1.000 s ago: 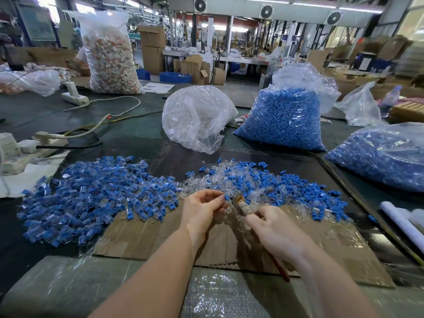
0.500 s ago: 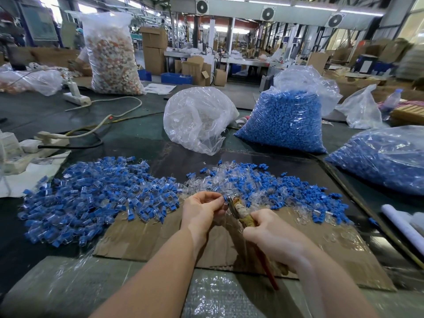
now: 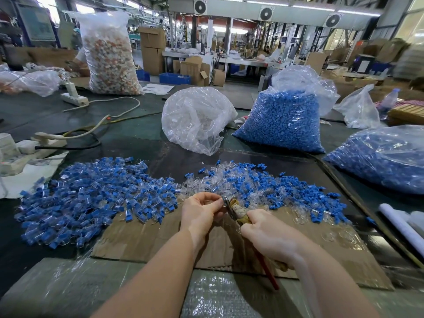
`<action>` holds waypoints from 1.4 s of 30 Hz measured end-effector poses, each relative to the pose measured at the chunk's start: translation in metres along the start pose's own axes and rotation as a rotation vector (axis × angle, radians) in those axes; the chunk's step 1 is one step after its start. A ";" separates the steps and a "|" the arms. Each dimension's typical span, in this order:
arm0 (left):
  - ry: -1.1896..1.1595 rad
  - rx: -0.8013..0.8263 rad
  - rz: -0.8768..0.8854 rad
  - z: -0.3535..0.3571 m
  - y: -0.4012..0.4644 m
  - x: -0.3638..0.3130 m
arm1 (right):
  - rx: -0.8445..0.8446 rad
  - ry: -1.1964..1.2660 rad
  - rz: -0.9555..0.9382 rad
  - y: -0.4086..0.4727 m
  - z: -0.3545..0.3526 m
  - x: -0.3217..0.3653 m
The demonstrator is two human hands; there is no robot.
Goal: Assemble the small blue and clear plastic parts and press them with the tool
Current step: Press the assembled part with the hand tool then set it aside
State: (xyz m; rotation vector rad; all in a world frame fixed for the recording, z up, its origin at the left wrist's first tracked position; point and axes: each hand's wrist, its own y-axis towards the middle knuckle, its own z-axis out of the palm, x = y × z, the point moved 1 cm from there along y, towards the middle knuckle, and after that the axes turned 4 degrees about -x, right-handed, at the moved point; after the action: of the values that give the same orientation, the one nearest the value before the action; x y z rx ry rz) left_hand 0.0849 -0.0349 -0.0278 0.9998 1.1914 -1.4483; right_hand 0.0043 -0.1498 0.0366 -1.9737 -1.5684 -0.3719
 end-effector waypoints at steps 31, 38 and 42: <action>0.898 -0.437 0.586 -0.070 0.021 -0.045 | -0.579 -0.366 0.197 0.000 -0.004 -0.082; 1.114 -0.468 0.580 -0.083 0.029 -0.037 | -0.610 -0.483 0.239 -0.001 0.006 -0.088; 0.986 -0.271 0.687 -0.046 0.020 -0.031 | -0.544 -0.523 0.293 -0.003 0.005 -0.087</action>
State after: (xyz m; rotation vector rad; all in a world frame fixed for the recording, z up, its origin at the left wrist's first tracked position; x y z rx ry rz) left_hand 0.1108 0.0151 -0.0101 1.7752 1.4273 -0.1931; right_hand -0.0225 -0.2149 -0.0141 -2.8622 -1.5420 -0.1755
